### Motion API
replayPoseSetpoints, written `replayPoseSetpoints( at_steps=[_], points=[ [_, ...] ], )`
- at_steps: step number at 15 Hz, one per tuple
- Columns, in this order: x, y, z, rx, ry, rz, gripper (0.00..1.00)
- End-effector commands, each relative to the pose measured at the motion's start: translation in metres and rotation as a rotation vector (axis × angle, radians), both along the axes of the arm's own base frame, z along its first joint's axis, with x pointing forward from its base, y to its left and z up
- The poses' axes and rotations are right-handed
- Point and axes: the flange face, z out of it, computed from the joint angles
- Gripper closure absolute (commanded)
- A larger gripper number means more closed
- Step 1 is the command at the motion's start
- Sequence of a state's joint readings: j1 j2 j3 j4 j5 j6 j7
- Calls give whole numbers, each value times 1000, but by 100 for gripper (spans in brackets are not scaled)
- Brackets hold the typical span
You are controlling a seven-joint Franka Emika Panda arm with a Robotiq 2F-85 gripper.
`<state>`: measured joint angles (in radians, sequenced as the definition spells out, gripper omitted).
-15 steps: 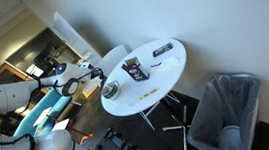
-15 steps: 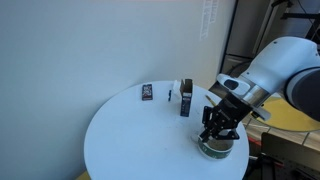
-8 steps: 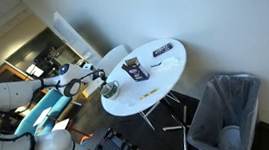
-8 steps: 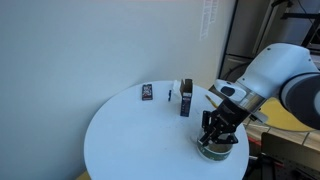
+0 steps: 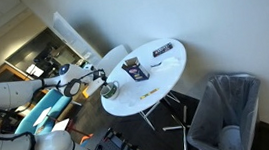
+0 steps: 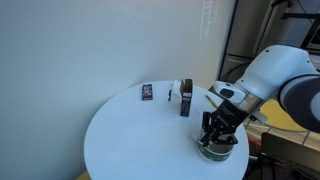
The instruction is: Pick up the spoon and scoop some of the contents in the bowl
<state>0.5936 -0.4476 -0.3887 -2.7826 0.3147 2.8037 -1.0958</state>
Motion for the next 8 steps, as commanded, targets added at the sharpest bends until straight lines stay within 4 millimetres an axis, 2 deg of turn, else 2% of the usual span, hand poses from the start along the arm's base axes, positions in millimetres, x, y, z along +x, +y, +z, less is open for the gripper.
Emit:
replayPoseSetpoints(
  at_steps=[1, 8],
  points=[
    [-2, 0, -7, -50, 37, 3, 97],
    [-10, 0, -7, -136, 127, 8, 97]
  ],
)
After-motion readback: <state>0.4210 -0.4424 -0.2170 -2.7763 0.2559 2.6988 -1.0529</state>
